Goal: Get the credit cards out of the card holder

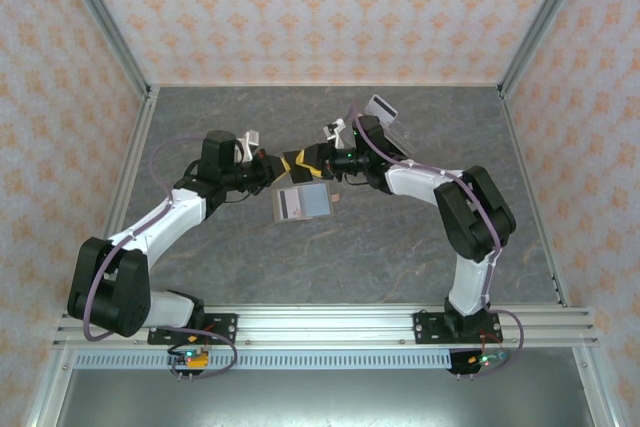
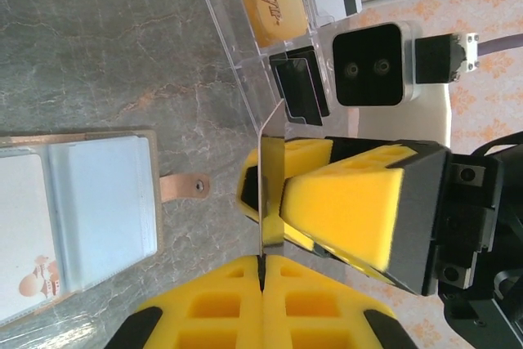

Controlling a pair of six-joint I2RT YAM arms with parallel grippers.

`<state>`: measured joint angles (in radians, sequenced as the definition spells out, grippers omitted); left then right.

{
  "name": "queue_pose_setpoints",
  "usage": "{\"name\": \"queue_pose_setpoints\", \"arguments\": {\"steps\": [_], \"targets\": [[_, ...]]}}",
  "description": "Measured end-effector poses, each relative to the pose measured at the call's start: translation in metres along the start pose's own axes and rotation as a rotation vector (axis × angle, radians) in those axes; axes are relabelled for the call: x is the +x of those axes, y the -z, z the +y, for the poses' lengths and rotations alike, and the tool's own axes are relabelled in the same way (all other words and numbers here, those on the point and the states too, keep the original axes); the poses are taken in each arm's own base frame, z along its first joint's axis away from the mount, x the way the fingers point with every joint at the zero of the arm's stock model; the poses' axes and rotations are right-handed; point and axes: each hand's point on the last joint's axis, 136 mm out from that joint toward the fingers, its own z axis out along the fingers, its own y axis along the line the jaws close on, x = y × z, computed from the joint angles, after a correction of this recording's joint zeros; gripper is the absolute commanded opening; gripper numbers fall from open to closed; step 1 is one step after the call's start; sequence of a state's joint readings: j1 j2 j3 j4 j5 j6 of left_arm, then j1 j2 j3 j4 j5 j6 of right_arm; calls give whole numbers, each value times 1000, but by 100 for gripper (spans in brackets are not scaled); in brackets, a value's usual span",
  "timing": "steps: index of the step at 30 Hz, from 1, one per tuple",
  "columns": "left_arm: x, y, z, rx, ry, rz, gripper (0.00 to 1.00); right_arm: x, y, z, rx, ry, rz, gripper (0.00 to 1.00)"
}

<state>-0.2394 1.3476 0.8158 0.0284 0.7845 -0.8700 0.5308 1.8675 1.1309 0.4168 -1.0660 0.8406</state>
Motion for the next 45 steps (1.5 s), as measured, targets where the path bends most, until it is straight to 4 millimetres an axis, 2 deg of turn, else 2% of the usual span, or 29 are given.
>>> {"name": "queue_pose_setpoints", "arguments": {"steps": [1, 3, 7, 10, 18, 25, 30, 39, 45], "targets": [[0, 0, 2, -8, 1, 0, 0, 0, 0, 0, 0, 5, 0, 11], [3, 0, 9, -39, 11, 5, 14, 0, 1, 0, 5, 20, 1, 2], [5, 4, 26, -145, 11, 11, 47, 0, 5, -10, 101, 51, -18, 0], [-3, 11, 35, -239, -19, -21, 64, -7, 18, -21, 239, 110, -61, 0], [-15, 43, 74, -558, -103, -79, 84, -49, 81, -29, 668, 444, -197, 0], [-19, 60, 88, -670, -161, -91, 96, -67, 125, -55, 991, 695, -100, 0], [-21, 62, 88, -679, -173, -98, 100, -84, 140, -77, 1135, 791, 19, 0], [-20, 61, 89, -683, -174, -92, 100, -95, 169, -118, 1274, 816, 201, 0], [-18, 56, 98, -701, -164, -70, 100, -104, 184, -128, 1313, 814, 226, 0]]}}
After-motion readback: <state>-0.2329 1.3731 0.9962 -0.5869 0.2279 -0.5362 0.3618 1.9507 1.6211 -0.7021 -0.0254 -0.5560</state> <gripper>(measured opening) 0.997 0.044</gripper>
